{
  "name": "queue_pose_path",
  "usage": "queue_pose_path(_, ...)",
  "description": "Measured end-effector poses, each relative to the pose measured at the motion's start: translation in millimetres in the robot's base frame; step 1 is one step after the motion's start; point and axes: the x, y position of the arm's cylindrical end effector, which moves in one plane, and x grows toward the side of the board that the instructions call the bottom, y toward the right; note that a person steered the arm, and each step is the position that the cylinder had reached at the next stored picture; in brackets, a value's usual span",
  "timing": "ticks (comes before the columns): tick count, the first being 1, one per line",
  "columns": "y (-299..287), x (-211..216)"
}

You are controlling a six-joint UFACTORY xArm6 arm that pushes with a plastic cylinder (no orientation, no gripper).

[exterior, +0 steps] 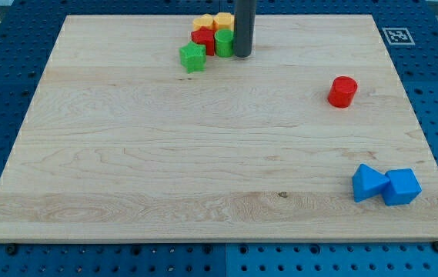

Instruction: Move the blue cube and the blue triangle towards the center

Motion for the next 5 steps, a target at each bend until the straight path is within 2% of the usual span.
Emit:
queue_pose_path(2,-7,0)
queue_pose_path(3,8,19)
queue_pose_path(5,83,96)
